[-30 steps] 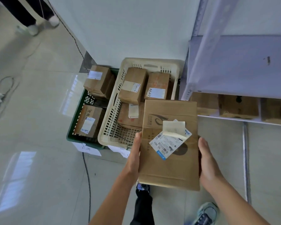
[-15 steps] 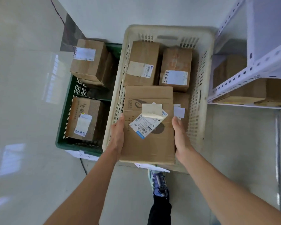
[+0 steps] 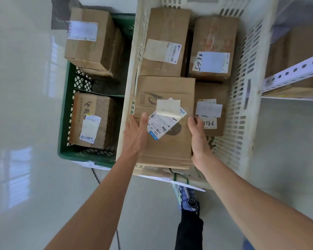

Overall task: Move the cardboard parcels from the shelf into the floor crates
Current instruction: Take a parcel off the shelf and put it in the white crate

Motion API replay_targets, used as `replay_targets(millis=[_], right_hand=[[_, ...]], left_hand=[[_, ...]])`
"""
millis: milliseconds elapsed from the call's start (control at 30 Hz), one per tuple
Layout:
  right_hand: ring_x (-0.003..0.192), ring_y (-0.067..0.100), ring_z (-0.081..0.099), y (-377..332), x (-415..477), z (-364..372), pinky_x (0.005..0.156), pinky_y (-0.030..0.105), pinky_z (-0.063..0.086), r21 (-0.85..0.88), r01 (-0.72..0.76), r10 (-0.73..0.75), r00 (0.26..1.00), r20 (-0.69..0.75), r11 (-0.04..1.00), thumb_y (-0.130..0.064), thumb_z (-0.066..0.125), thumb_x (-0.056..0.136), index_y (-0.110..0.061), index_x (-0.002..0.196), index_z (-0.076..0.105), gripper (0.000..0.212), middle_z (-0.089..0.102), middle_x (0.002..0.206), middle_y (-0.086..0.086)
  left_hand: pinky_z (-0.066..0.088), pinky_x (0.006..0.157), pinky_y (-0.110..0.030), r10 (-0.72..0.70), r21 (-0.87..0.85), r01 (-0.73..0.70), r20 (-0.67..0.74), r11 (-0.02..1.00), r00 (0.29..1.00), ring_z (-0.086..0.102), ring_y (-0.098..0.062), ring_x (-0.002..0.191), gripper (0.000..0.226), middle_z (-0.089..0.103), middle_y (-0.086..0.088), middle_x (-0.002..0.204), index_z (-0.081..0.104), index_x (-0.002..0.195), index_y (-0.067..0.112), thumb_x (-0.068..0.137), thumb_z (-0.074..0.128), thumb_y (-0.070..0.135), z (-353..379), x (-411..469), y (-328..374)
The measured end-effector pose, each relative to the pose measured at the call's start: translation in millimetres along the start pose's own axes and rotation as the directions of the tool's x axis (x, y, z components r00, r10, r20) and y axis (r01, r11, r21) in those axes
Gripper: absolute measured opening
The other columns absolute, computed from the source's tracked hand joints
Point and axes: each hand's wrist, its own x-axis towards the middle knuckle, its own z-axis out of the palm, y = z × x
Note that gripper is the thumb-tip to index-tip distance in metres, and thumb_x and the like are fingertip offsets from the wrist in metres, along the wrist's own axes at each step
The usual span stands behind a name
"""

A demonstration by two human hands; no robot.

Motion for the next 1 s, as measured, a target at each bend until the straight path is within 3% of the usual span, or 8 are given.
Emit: replay_targets(millis=[100,200,300,367,533,667,867,1000], right_hand=[[0.139,0.009,0.035,9,7,1,0.116,0.043,0.029,-0.012,-0.037,0.037,0.999,0.021,0.999,-0.079,0.048,0.085,-0.042,0.156,0.031,0.081,0.039,0.160,-0.012],[0.152,0.013,0.032,17,13,3,0.126,0.051,0.027,-0.003,-0.048,0.048,0.997,0.052,0.999,-0.079,0.048,0.087,-0.044,0.162,0.026,0.086,0.033,0.169,-0.012],[0.158,0.013,0.023,21,16,6,0.129,0.050,0.020,0.000,-0.076,0.075,0.995,0.066,0.997,-0.080,0.045,0.088,-0.045,0.164,0.019,0.089,0.024,0.173,-0.013],[0.160,0.010,0.017,20,18,7,0.128,0.046,0.016,0.004,-0.095,0.094,0.991,0.092,0.996,-0.081,0.043,0.091,-0.048,0.165,0.014,0.086,0.017,0.175,-0.017],[0.162,0.011,0.008,18,22,-2,0.126,0.046,0.012,-0.036,-0.143,0.146,0.983,0.115,0.989,-0.080,0.035,0.099,-0.049,0.166,0.011,0.077,0.009,0.176,-0.018],[0.163,0.012,0.009,4,10,-17,0.129,0.047,0.009,-0.039,-0.164,0.167,0.979,0.117,0.986,-0.082,0.034,0.097,-0.047,0.166,0.010,0.081,0.008,0.177,-0.016],[0.159,0.005,0.021,-51,-53,-63,0.131,0.041,0.017,0.002,0.092,-0.092,0.988,0.123,0.996,-0.082,0.033,0.086,-0.041,0.165,0.025,0.090,0.020,0.175,-0.016],[0.154,-0.002,0.026,-93,-120,-108,0.130,0.036,0.018,0.079,0.215,-0.221,0.972,0.074,0.973,-0.079,0.032,0.096,-0.039,0.165,0.027,0.080,0.025,0.172,-0.020]], left_hand=[[0.006,0.135,-0.053,0.084,0.142,-0.083,-0.001,0.986,0.996,0.006,-0.025,0.166,0.095,0.008,-0.005,0.181,0.013,0.173,0.022,0.098,0.028,0.078,9,-5,-15],[0.000,0.133,-0.045,0.176,0.294,-0.171,0.010,0.940,0.984,-0.005,-0.020,0.166,0.078,-0.006,0.001,0.181,0.008,0.173,0.017,0.111,0.027,0.059,21,-8,-29],[0.000,0.134,-0.038,0.159,0.306,-0.168,0.054,0.937,0.986,0.005,-0.022,0.167,0.069,0.011,-0.007,0.181,0.021,0.172,0.010,0.114,0.025,0.048,31,-7,-31],[0.007,0.134,-0.048,0.140,0.239,-0.150,0.057,0.959,0.989,0.016,-0.027,0.165,0.063,0.027,-0.009,0.176,0.032,0.168,0.011,0.116,0.023,0.046,31,-6,-30],[0.018,0.133,-0.051,0.134,0.106,-0.140,0.068,0.984,0.989,0.027,-0.025,0.161,0.077,0.038,-0.010,0.170,0.041,0.164,0.018,0.106,0.019,0.064,25,-3,-27],[0.023,0.132,-0.051,0.054,0.004,-0.055,0.125,0.998,0.991,0.032,-0.023,0.160,0.056,0.043,-0.004,0.168,0.044,0.159,0.028,0.116,0.020,0.055,19,-3,-26],[0.045,0.094,-0.035,-0.001,-0.066,0.009,0.121,0.998,0.993,0.058,-0.003,0.103,0.048,0.062,0.009,0.119,0.062,0.124,0.040,0.113,0.021,0.063,8,-44,16],[0.035,0.123,-0.053,0.059,-0.188,-0.032,0.135,0.982,0.989,0.066,-0.020,0.122,0.071,0.075,-0.002,0.126,0.069,0.136,0.030,0.107,0.021,0.074,8,-112,65]])
